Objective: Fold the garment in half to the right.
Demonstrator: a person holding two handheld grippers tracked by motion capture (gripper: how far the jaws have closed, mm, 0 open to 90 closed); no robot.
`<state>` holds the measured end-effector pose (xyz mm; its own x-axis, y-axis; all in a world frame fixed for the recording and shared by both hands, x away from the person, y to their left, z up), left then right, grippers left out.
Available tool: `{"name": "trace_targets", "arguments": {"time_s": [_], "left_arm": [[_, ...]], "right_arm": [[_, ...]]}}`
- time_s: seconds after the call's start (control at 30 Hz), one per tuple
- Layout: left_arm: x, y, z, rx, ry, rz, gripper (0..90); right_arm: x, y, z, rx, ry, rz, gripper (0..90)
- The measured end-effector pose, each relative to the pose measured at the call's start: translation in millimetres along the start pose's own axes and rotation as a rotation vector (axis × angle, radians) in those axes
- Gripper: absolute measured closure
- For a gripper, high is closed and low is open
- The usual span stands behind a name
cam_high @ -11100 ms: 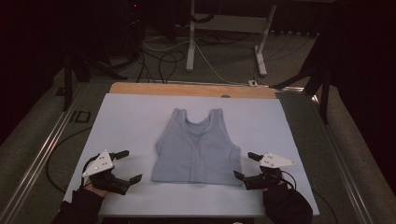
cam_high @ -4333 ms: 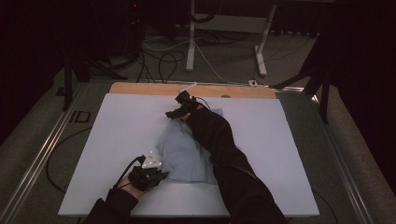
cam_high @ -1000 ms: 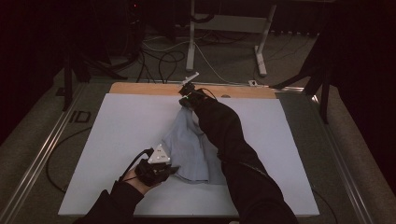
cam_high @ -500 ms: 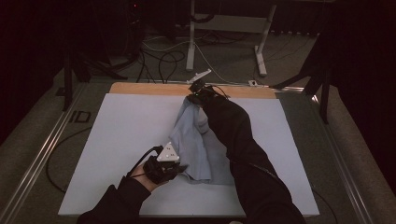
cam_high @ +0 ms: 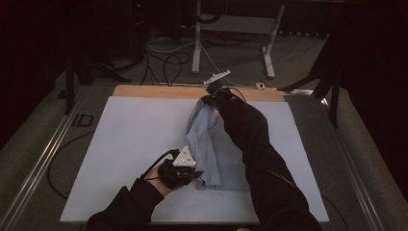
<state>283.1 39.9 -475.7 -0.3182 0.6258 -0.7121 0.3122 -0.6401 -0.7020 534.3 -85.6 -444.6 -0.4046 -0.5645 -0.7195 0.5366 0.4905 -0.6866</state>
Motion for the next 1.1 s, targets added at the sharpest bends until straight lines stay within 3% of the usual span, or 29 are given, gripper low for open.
{"name": "trace_targets", "arguments": {"time_s": [0.6, 1.0, 1.1], "left_arm": [[-29.3, 31.2, 16.0, 0.074, 0.081, -0.015, 86.7], [-40.2, 59.7, 26.2, 0.094, 0.143, -0.059, 86.7], [-40.8, 65.4, 27.8, 0.098, 0.143, -0.067, 86.7]], "right_arm": [[26.0, -20.4, 34.3, 0.020, 0.051, -0.002, 87.1], [44.3, -17.6, 45.3, -0.004, 0.077, -0.020, 87.0], [51.8, -13.6, 46.9, -0.020, 0.083, -0.027, 87.0]]}}
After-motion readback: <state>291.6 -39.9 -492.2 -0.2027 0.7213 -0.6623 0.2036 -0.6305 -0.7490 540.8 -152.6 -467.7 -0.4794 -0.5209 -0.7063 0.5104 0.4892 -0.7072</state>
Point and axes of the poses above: each handheld gripper's, and its own axes: y roughly forward along the jaws, x roughly out of its underside, z roughly to its right, the point moved 4 cm from there along y, roughly forward along the jaws, and after that the axes turned 1 degree about -z, right-handed, at the moved point
